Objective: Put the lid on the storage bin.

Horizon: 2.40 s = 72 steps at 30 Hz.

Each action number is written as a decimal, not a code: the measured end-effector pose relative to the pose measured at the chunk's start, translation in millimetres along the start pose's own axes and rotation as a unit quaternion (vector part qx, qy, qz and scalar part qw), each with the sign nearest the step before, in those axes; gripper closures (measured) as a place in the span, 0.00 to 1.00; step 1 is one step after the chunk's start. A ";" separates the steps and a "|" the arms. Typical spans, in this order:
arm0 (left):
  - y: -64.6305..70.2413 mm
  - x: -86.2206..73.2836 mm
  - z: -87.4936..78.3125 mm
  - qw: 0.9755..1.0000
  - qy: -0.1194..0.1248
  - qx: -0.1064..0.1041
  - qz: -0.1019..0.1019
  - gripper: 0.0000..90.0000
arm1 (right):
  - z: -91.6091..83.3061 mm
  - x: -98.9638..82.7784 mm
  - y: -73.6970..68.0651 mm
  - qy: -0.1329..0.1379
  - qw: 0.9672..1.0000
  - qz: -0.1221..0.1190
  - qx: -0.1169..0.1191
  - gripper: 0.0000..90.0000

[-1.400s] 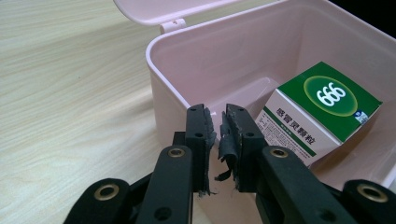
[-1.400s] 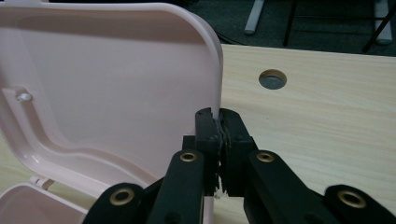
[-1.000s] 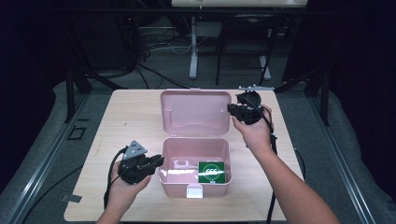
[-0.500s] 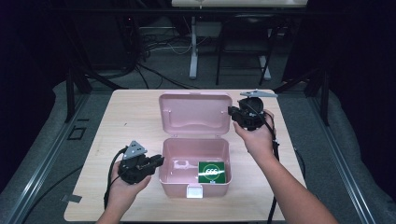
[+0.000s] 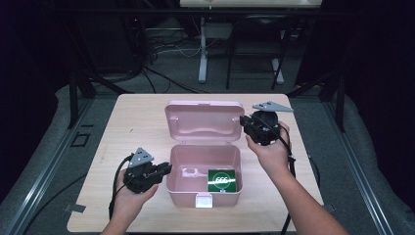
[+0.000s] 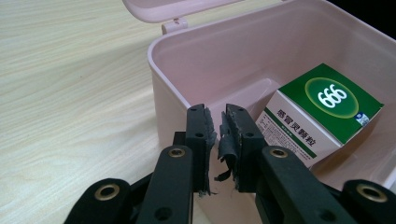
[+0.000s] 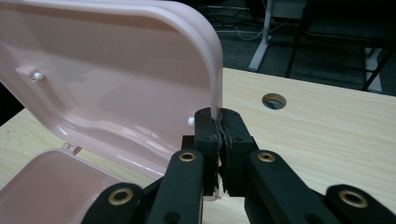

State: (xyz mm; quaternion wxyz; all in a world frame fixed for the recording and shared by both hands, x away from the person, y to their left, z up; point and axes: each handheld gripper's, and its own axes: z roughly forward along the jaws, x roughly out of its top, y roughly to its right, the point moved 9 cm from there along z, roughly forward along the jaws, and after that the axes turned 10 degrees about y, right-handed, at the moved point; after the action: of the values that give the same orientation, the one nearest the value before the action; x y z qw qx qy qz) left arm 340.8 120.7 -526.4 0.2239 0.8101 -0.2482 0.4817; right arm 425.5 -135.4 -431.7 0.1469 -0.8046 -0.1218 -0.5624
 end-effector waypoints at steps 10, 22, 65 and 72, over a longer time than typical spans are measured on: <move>-0.1 0.9 -0.4 1.000 0.006 -0.001 -0.007 0.91 | -10.0 -3.8 -4.6 0.017 1.000 -0.005 0.007 0.96; -0.8 0.5 -1.0 1.000 0.004 -0.001 -0.011 0.91 | -21.7 -11.6 -9.3 0.030 0.999 -0.017 0.011 0.95; -6.1 60.6 -25.8 0.996 0.090 0.026 -0.001 0.72 | -45.8 -33.8 -17.4 0.064 0.997 0.006 0.034 0.93; -10.8 79.3 -28.0 0.994 0.099 0.041 0.021 0.68 | -46.5 -34.8 -17.4 0.067 0.997 0.013 0.041 0.91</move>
State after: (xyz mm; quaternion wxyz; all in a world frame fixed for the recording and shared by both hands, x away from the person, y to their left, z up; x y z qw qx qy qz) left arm 361.5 131.2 -444.8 0.2037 0.7614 -0.2216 0.5742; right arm 367.0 -137.7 -447.6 0.1945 -0.7601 -0.1245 -0.6074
